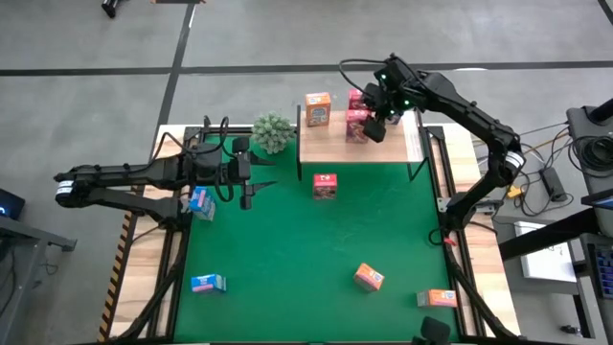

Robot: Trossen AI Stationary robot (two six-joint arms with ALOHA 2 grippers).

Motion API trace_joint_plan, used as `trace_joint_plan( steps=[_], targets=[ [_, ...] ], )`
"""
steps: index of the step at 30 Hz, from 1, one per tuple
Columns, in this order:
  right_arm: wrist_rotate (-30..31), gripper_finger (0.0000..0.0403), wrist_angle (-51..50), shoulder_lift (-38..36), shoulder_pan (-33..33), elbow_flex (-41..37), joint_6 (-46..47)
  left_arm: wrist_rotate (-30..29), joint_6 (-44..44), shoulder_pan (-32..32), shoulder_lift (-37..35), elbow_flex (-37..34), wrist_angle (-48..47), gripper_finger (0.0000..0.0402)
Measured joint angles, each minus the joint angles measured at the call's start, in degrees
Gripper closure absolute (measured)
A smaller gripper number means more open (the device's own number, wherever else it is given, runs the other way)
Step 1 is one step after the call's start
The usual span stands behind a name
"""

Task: Stack cereal on shelf
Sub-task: Put the left red cereal box on the shelf aligned with the other red cereal box

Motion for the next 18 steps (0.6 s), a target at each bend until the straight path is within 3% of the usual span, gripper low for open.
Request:
trace_joint_plan(
  steps=[18],
  targets=[
    [0.11,0.0195,0.37,0.18,0.00,-0.46,-2.43,0.02,0.00,0.01,0.00,0.00,0.00,0.0198]
  ],
)
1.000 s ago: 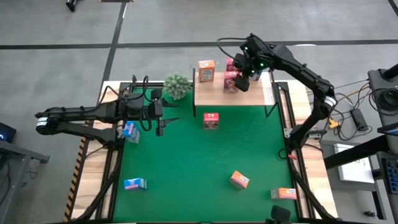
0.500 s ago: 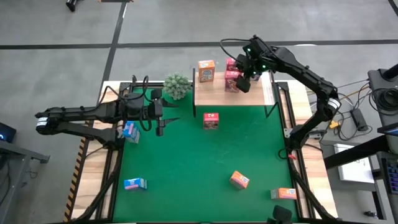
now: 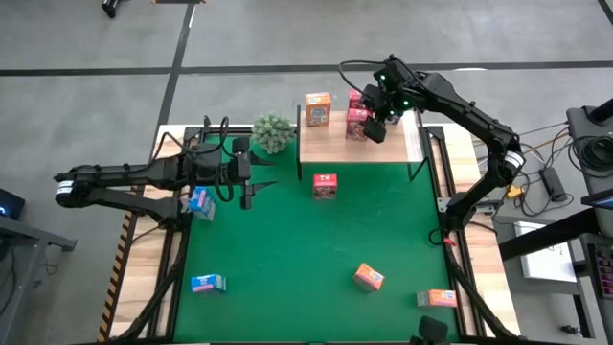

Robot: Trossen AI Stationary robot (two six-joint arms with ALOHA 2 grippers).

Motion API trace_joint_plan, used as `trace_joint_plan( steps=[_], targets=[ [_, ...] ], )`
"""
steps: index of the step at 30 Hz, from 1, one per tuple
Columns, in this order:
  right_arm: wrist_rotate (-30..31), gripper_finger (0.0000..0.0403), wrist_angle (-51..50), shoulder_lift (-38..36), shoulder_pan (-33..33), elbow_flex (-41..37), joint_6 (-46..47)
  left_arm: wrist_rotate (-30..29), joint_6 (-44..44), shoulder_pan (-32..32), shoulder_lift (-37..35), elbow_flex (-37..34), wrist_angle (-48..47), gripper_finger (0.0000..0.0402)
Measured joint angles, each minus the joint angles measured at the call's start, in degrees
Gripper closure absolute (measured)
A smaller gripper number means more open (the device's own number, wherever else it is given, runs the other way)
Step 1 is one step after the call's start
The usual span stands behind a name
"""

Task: Stack cereal on shelf
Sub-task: Put the left red cereal box on the shelf aligned with the other red cereal box

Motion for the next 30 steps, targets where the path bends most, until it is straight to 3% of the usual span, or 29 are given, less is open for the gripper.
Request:
trace_joint_plan(
  steps=[14,30],
  targets=[
    [-0.02,0.0199,-0.09,0.15,0.00,-0.02,-1.56,0.00,0.02,0.01,0.00,0.00,0.00,0.0198],
    [0.06,0.0139,0.74,-1.75,0.01,2.30,2.00,0.00,0.02,0.01,0.00,0.00,0.00,0.0198]
  ],
)
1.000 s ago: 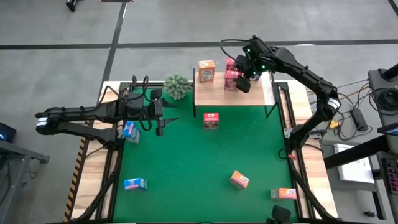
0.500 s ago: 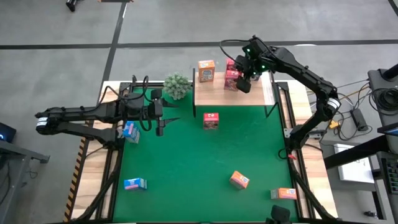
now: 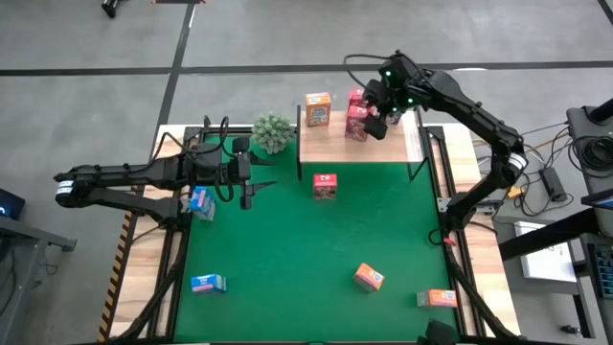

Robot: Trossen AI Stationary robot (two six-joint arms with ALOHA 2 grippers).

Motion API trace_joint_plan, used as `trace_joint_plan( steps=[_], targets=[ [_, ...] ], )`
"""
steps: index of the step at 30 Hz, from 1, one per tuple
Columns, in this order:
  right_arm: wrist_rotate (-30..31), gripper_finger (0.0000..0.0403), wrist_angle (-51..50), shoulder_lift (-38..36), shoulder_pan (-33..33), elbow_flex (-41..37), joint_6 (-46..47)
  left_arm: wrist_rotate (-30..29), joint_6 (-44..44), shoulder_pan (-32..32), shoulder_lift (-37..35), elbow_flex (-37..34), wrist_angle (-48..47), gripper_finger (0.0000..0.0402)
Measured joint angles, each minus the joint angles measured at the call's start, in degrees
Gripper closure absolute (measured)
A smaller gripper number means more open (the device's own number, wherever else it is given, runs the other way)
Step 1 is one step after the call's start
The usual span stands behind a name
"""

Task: Stack cereal on shelf
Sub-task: Put the left red cereal box on the shelf aligned with the other red cereal box

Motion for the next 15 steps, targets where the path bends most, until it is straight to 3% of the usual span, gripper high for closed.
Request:
trace_joint_plan(
  steps=[7,15],
  targets=[
    [-0.66,0.0168,-0.54,-3.70,3.77,2.34,3.31,0.00,0.27,0.00,0.00,0.00,-0.21,0.0198],
    [1.44,0.0304,0.98,-4.59,11.07,-7.40,4.52,0.00,0.87,0.00,0.00,0.00,-0.30,0.0198]
  ],
)
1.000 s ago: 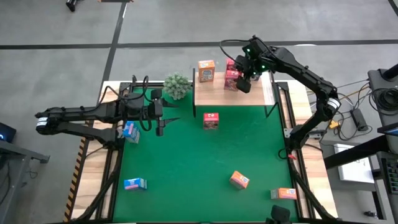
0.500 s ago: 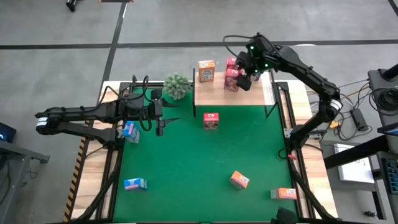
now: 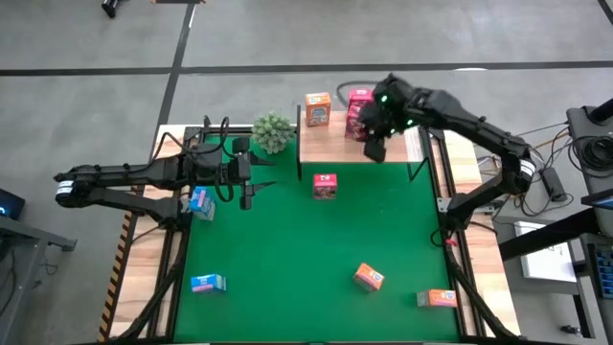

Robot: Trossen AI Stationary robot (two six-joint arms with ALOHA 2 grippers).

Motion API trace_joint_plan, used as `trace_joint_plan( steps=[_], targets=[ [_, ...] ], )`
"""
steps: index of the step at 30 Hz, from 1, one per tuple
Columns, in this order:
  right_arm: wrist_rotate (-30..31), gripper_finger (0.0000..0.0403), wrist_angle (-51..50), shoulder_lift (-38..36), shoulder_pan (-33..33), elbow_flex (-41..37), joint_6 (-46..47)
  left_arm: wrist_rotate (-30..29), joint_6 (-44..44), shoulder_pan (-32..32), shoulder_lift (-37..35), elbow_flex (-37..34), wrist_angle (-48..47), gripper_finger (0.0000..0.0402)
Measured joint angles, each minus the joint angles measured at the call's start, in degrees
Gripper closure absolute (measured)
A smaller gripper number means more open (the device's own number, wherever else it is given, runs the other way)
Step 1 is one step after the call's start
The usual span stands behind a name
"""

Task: Stack cereal on shelf
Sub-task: Put the left red cereal box on the shelf aligned with the other red cereal box

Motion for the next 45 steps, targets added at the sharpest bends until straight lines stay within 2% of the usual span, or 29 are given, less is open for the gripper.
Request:
trace_joint_plan(
  steps=[4,7,20,45],
  targets=[
    [10.01,0.0371,2.05,0.04,0.03,-4.83,0.28,0.00,0.00,0.01,0.00,0.00,-0.06,0.0198],
    [13.83,0.0389,2.43,-0.28,-0.49,-6.02,0.41,0.00,0.00,0.01,0.00,0.00,-0.09,0.0198],
    [16.35,0.0390,4.15,-1.01,-2.12,-6.02,-0.35,0.00,-0.32,-0.01,0.00,0.00,-0.03,0.0198],
    [16.47,0.0390,4.15,-0.96,-2.36,-6.02,-1.56,0.01,-0.46,-0.02,0.00,0.00,-0.49,0.0198]
  ],
)
